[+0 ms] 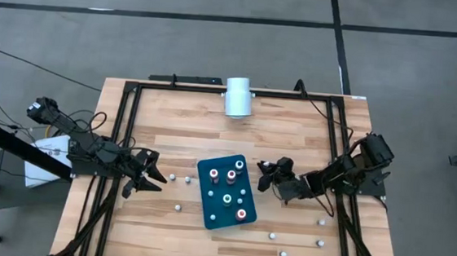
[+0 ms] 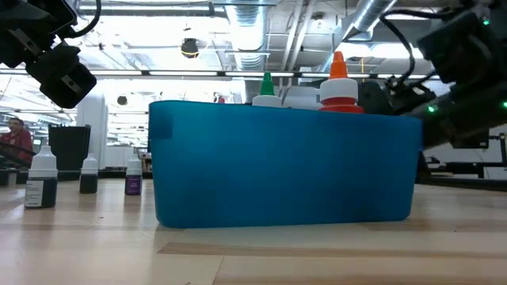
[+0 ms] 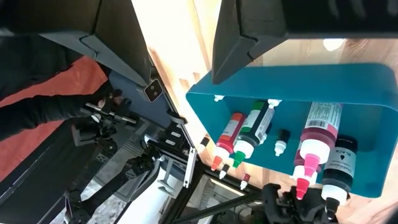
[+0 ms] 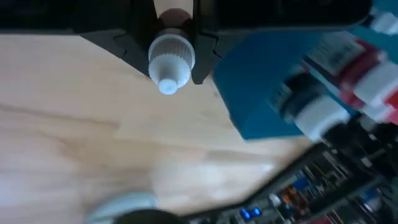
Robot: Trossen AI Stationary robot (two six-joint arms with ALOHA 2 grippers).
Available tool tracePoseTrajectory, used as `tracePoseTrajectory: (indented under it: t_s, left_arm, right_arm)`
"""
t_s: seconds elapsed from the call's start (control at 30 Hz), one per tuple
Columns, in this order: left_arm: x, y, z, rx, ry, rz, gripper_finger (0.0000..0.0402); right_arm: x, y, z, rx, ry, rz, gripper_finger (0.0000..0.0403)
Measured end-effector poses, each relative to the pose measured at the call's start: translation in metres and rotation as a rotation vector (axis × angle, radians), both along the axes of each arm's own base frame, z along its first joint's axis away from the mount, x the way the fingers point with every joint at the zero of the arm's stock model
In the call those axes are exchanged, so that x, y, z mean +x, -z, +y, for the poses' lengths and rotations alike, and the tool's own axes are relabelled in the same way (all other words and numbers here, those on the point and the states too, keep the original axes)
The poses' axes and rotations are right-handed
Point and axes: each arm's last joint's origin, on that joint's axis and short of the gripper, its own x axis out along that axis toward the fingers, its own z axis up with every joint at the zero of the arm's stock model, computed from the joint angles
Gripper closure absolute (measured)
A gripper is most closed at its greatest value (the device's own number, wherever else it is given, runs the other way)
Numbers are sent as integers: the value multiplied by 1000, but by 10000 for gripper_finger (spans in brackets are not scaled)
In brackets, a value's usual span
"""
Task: Pick & Place food coloring
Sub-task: Put the small orange food coloring bottle into the blue bin
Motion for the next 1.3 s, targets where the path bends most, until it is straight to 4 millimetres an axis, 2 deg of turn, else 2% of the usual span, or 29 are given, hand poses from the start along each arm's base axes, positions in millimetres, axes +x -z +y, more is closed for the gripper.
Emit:
tracePoseTrajectory:
  t_s: [0.2, 0.47, 0.7, 0.8, 1.13, 1.3]
  left_arm:
    - [0, 0, 0, -24, -2, 10, 236]
    - [0, 0, -1, -41, 32, 18, 236]
    - [0, 0, -1, -40, 32, 21, 236]
    - [0, 1, -1, -38, 32, 24, 236]
    - [0, 1, -1, -38, 32, 24, 236]
    - [0, 1, -1, -37, 32, 24, 236]
  right_arm:
    - [11, -19, -5, -62, -18, -123, 353]
    - [17, -60, -5, -178, -47, -400, 353]
    - [27, -87, 14, -201, -341, -432, 353]
    - [34, -110, 26, -236, -417, -472, 353]
    - [61, -155, 64, -265, -630, -183, 353]
    - [70, -171, 72, -288, -667, -16, 353]
